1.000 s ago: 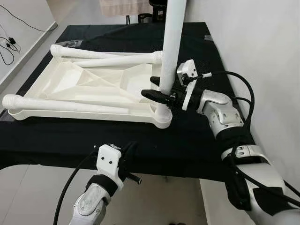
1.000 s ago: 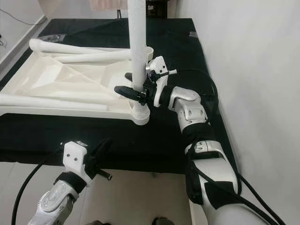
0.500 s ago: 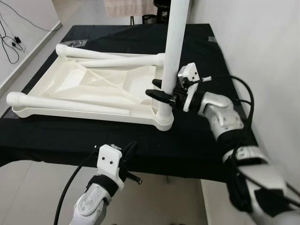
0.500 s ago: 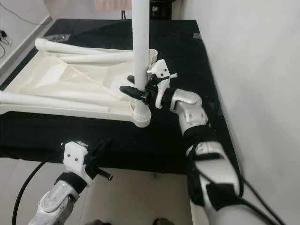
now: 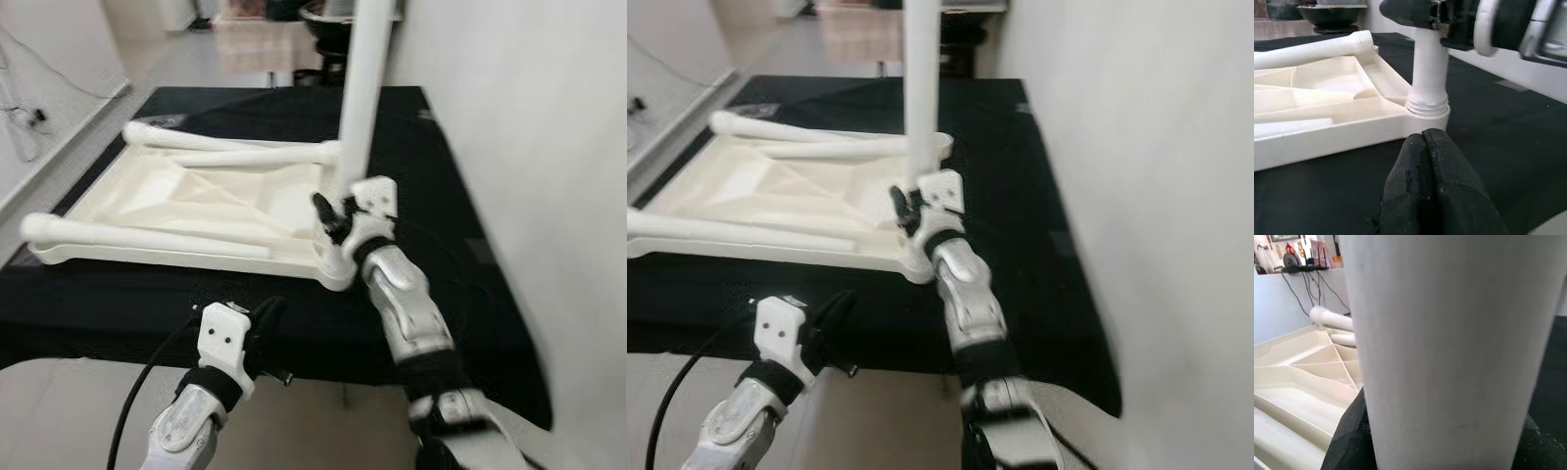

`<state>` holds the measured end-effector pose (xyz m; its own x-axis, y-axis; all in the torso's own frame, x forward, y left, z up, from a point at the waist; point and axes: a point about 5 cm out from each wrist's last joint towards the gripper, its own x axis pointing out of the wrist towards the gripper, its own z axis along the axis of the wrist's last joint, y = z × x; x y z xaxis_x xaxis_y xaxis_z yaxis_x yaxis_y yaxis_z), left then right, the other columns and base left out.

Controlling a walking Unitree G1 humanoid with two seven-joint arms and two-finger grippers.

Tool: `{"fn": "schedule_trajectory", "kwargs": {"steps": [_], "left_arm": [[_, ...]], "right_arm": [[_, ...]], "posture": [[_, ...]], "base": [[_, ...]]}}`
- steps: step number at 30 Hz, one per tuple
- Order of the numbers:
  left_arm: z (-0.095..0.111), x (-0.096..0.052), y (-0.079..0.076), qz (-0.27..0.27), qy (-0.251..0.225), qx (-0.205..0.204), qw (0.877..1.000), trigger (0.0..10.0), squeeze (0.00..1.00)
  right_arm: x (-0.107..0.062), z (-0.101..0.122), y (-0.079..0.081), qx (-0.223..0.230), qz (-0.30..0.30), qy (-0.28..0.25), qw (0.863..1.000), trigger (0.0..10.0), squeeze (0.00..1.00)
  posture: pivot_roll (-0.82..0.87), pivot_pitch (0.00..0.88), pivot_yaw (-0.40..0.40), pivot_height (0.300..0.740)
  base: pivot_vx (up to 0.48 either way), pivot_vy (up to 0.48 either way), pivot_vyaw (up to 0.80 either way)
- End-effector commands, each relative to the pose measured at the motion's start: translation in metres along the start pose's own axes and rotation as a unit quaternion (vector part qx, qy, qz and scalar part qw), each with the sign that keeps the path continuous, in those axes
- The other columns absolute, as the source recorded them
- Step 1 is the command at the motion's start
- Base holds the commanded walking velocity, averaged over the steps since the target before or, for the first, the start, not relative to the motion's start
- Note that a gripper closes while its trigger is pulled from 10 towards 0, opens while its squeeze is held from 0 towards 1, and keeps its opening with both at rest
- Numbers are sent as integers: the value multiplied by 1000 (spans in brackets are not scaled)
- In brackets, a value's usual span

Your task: Building children table

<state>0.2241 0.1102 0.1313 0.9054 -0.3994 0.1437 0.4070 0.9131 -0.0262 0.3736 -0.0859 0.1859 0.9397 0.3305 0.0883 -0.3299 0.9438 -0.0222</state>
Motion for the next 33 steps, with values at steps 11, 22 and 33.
{"fn": "schedule_trajectory", "kwargs": {"steps": [11, 22, 33], "left_arm": [[-4, -3, 0, 3, 8, -4, 1000, 10000, 0], [-5, -4, -2, 5, 8, -3, 1000, 10000, 0], [-5, -4, -2, 5, 9, -2, 1000, 10000, 0]], "right_arm": [[5, 11, -23, 55, 157, 12, 986, 10000, 0], [5, 21, -19, 11, 363, 24, 932, 10000, 0], [2, 24, -26, 22, 389, 11, 921, 0, 0]], "posture": [[144, 126, 6, 740], [166, 132, -4, 740], [159, 129, 1, 740]], "base": [[0, 0, 0], [0, 0, 0], [0, 0, 0]]}}
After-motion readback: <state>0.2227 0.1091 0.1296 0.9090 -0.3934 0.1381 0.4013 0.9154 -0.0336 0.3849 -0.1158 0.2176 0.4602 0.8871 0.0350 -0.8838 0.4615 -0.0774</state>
